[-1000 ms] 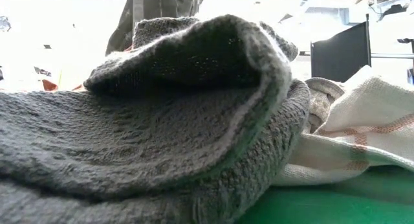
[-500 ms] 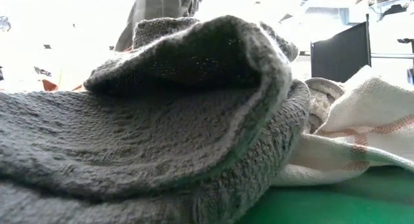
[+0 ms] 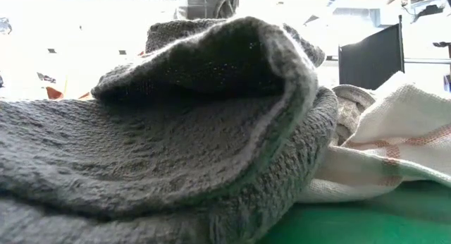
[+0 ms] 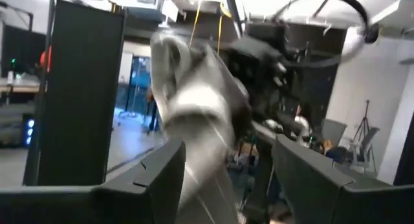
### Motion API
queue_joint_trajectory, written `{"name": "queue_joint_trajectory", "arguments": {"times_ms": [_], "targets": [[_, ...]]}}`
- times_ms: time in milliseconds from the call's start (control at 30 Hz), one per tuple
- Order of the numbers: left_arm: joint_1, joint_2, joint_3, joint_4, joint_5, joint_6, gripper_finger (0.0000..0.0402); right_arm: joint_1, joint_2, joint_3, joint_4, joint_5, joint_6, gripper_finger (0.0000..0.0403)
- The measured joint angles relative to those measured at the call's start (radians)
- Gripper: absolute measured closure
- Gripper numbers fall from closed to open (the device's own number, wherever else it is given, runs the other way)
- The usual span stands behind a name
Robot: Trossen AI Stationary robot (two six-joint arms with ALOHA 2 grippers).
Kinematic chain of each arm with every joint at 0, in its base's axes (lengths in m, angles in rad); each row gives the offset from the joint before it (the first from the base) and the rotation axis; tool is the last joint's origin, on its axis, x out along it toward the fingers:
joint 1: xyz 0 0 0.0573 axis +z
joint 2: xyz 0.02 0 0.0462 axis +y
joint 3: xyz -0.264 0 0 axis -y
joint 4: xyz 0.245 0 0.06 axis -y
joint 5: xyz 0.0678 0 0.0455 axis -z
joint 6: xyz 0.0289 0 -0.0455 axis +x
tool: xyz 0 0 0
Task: Sort towels by color in basket
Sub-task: Put the gray-white towel into the left transparent bin
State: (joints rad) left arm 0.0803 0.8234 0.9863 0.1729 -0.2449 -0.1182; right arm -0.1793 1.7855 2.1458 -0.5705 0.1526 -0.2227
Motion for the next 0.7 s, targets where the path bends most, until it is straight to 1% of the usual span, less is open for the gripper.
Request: {"name": "queue_joint_trajectory", "arguments": {"times_ms": [100, 267, 333, 400, 533, 567, 600, 700], "targets": [[0.000, -0.050, 0.000, -0.085, -0.008, -0.008, 0.0188, -0.065, 0.000, 0.017, 0.034, 0.008, -0.035, 0.0356], [0.000, -0.118, 0.000, -0.194, -0.030, -0.038, 0.0198, -0.176, 0.000, 0.017, 0.134, 0.020, -0.038, 0.0356], [0.000, -0.139, 0.000, -0.237, -0.044, -0.060, 0.0200, -0.215, -0.001, 0.018, 0.133, 0.049, -0.060, 0.0356], [0.000, -0.155, 0.000, -0.280, -0.068, -0.083, 0.0201, -0.249, -0.002, 0.019, 0.072, 0.085, -0.097, 0.0356], [0.000, -0.179, 0.000, -0.353, -0.096, -0.118, 0.0201, -0.297, 0.000, 0.017, -0.116, 0.099, -0.141, 0.0356], [0.000, -0.182, 0.000, -0.364, -0.104, -0.121, 0.0201, -0.302, 0.000, 0.017, -0.162, 0.118, -0.157, 0.0356], [0.000, -0.184, 0.000, -0.373, -0.117, -0.122, 0.0201, -0.304, -0.005, 0.017, -0.205, 0.160, -0.175, 0.0356], [0.000, -0.185, 0.000, -0.385, -0.140, -0.122, 0.0201, -0.316, -0.016, 0.017, -0.293, 0.340, -0.225, 0.0356]]}}
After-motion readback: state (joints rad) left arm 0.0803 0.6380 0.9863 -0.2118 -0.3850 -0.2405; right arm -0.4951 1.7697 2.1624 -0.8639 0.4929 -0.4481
